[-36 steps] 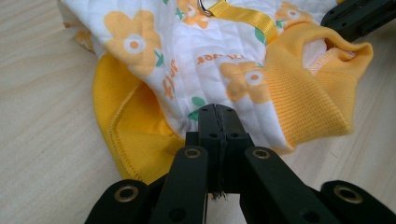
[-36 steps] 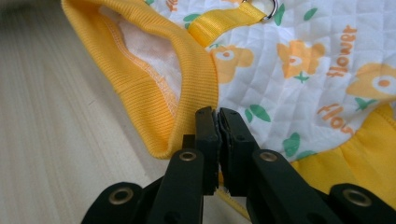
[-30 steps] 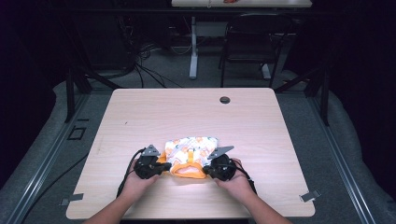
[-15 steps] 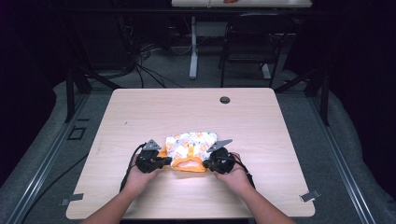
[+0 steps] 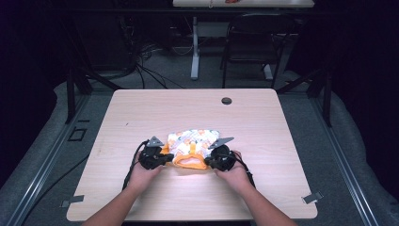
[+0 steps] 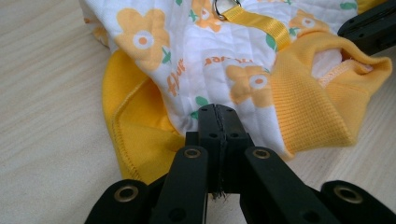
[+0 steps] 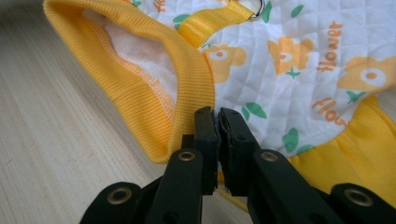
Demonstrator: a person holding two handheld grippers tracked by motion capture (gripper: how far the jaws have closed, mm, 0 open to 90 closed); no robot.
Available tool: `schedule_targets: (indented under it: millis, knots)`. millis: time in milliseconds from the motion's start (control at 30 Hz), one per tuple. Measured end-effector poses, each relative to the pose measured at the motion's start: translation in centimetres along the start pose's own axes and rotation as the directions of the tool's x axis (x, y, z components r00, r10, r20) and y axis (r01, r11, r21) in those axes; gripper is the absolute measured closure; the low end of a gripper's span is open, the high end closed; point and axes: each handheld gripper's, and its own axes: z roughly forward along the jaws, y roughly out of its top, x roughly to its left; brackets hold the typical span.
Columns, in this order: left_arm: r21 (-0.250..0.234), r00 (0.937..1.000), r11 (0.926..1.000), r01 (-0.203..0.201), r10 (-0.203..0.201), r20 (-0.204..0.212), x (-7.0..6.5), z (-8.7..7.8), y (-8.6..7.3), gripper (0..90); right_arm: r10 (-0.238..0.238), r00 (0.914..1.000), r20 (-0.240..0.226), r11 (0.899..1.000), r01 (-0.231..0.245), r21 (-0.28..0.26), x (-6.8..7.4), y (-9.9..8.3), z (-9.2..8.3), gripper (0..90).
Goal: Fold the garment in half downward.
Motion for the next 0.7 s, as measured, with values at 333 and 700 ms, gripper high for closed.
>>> schedule_targets:
  millis: [333, 700]
  knots:
    - [-0.045, 0.9995, 0.999, -0.002, 0.003, 0.03, -0.3, -2.3, 0.5, 89.9, -0.022, 0.9998, 0.002, 0.998, 0.022, -0.059, 0.7, 0.9, -1.6, 86.5]
    - [-0.098, 0.9991, 0.9951, -0.008, 0.012, 0.04, -1.7, -5.3, -0.2, 71.5, -0.065, 0.9972, 0.035, 0.992, 0.069, -0.103, 2.1, -0.3, -4.3, 75.3]
